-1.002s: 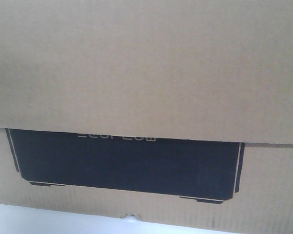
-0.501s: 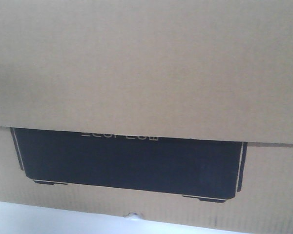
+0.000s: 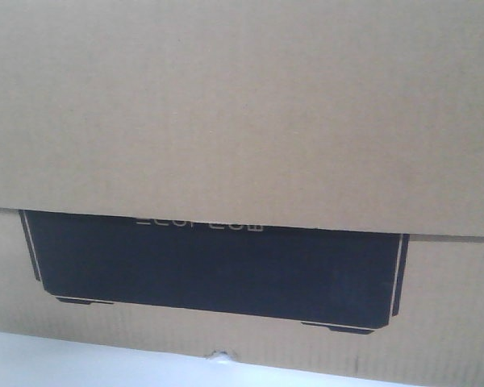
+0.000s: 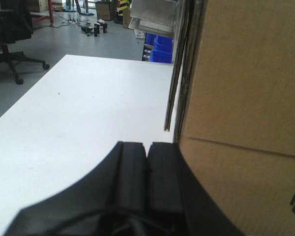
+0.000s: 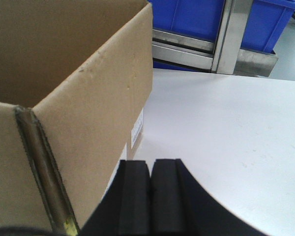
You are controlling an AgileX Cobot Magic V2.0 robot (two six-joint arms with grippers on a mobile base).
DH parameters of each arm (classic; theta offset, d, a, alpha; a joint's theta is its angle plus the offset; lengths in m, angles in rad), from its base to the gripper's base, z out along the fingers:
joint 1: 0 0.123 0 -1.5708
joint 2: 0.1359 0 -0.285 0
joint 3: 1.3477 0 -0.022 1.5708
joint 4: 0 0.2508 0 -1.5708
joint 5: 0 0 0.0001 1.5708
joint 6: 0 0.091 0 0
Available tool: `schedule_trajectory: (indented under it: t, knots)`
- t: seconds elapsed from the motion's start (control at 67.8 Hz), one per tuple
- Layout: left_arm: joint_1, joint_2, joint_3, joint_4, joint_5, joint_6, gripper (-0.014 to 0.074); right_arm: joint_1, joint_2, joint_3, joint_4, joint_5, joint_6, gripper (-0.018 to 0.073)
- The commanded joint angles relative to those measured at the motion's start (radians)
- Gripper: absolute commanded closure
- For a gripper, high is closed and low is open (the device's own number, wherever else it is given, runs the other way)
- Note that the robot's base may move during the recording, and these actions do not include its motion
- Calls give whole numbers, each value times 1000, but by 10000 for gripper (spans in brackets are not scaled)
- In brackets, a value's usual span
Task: Grab box from left shelf to table start
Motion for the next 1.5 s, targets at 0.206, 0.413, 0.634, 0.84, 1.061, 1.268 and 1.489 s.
schedule_trajectory:
  t: [0.206, 0.413, 0.634, 0.84, 1.061, 1.268, 1.489]
  knots:
    - [4, -17, 2, -14, -116, 11, 696, -1, 13, -28, -19, -88, -7, 506]
    - [4, -17, 2, -14, -116, 11, 696, -1, 13, -28, -19, -88, -7, 506]
    - [4, -17, 2, -14, -116, 11, 696, -1, 13, -28, -19, -88, -7, 506]
    - [4, -17, 2, -14, -116, 11, 696, -3, 13, -6, -17, -134, -6, 506]
    - [4, -17, 2, -14, -116, 11, 696, -93, 2, 107, 4, -404, -88, 506]
    - [4, -17, 2, -14, -116, 11, 696, -187, -55, 284, 60, -514, -96, 506]
    - [4, -17, 2, -14, -116, 11, 696, -232, -105, 418, 153, -606, -96, 506]
